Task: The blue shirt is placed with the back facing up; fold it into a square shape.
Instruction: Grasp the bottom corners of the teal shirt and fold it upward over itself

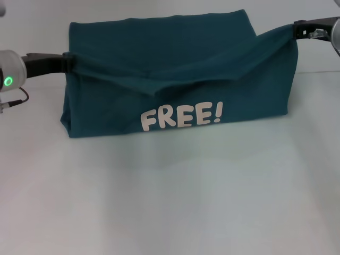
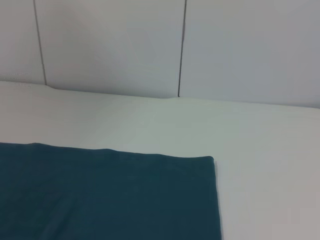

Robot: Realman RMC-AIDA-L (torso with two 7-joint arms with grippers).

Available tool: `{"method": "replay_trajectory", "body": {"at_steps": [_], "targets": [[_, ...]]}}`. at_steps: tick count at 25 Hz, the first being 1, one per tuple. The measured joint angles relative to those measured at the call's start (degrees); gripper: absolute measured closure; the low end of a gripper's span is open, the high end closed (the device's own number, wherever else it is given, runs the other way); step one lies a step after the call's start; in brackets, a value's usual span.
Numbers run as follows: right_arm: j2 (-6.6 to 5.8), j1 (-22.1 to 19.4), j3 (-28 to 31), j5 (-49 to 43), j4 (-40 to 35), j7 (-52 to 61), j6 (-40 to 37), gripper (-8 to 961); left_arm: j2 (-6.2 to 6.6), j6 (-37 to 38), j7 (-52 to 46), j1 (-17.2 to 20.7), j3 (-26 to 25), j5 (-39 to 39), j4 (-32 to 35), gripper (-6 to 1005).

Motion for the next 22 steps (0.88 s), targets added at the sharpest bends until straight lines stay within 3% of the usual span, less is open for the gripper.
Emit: {"method": "replay_trajectory", "body": {"at_steps": [6, 15, 22], "targets": [[0.01, 1.27, -0.07, -0.25, 4.36, -0.09, 5.32, 941, -1.23, -6.12, 2.23, -0.32, 1.63, 0.00, -1.61, 954], [-0.15, 2.26, -1.42, -0.18, 10.05, -0.10, 14.09, 942, -1.76, -13.96, 3.53, -0.84, 4.73, -0.02, -4.62, 953], [-0.25, 2.66, -2.02, -0.26, 11.50, -0.10, 15.77, 942, -2.18, -16.53, 3.81, -1.13, 5.28, -0.08, -5.44, 952]]}}
